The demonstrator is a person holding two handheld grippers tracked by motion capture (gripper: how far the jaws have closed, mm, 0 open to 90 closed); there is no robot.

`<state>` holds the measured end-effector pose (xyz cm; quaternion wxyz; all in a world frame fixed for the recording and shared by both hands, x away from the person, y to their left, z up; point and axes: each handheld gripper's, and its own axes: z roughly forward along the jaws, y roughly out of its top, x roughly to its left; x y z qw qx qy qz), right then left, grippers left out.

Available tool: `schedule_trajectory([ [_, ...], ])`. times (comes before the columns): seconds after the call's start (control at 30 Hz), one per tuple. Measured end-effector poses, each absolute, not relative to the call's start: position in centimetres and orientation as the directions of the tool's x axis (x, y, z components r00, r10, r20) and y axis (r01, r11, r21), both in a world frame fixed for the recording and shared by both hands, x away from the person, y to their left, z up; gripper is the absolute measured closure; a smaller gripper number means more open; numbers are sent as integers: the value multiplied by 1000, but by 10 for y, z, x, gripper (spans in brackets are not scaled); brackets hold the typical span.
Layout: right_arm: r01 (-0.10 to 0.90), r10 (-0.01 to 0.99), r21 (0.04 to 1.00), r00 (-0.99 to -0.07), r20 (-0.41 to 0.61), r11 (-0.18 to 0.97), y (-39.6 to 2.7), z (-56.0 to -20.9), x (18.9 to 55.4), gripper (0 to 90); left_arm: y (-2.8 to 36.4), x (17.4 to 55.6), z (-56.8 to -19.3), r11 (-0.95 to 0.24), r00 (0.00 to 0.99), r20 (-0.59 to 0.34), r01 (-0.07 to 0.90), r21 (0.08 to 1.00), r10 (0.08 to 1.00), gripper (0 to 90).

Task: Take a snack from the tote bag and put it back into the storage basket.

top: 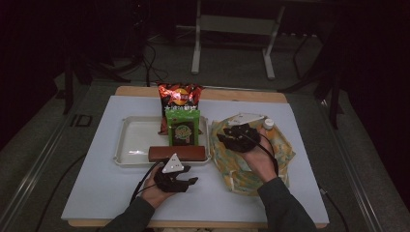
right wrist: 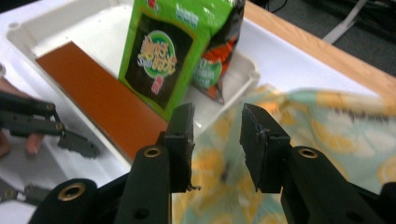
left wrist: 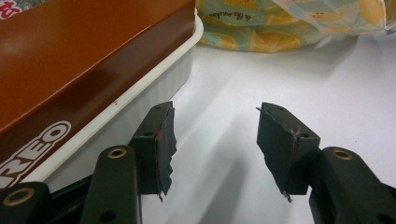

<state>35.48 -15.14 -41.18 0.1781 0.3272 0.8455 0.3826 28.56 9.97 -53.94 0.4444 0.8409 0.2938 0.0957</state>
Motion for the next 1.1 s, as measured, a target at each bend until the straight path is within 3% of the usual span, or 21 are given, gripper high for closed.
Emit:
schedule_trajectory([
  [1.1,508,744,745,-668,26,431,-227,-450,322,661,100,287,-540,-428,801,-105,419,801,589,454],
])
